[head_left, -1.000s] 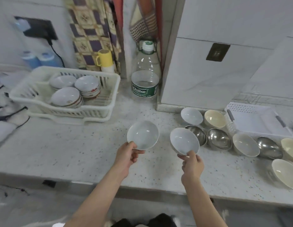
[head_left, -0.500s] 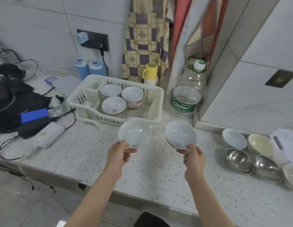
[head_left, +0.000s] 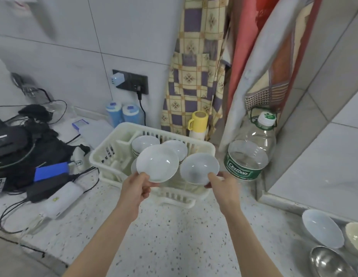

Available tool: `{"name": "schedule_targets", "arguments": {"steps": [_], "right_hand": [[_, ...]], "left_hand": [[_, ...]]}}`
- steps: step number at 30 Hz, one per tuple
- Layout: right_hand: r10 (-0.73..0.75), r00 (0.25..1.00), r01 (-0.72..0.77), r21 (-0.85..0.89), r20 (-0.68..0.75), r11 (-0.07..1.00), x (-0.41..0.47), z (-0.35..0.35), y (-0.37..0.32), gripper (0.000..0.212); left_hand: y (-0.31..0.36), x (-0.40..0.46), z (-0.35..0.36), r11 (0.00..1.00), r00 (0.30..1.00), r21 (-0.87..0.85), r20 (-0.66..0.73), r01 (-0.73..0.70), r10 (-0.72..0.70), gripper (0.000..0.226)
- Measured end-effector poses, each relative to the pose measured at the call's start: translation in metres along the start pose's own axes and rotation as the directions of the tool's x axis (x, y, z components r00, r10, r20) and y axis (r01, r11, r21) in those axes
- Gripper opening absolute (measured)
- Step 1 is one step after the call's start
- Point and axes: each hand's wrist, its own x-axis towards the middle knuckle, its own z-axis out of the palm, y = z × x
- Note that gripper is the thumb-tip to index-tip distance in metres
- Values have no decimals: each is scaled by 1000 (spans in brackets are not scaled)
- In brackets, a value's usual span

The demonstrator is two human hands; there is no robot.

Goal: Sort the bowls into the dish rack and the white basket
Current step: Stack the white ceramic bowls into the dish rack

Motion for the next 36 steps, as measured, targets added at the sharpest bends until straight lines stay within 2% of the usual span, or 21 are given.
{"name": "schedule_targets", "arguments": {"steps": [5,8,12,16,21,28,36], "right_hand": [[36,999,-36,4,16,999,8,24,7,25],[38,999,-38,-102,-6,994,13,36,7,22],[81,995,-92,-257,-53,962,18,50,3,16],[89,992,-118,-430,-86,895,21,61,-2,27],[103,991,-131,-612,-81,780,20,73,-9,19],[140,988,-148,-719,-72,679,26,88,-7,24],[153,988,-96,-828,-13,553,29,97,2,21]], "left_hand": [[7,22,-6,999,1000,-42,-27,-3,2,13],[12,36,-10,998,1000,-54,-1,10,-10,13],[19,54,-21,999,998,15,59,31,-32,13],[26,74,-35,994,992,105,118,23,-35,14],[31,98,-40,984,992,178,129,-15,-8,15],[29,121,-40,983,992,170,116,-72,53,11],[20,134,-44,990,988,124,151,-62,43,14]]}}
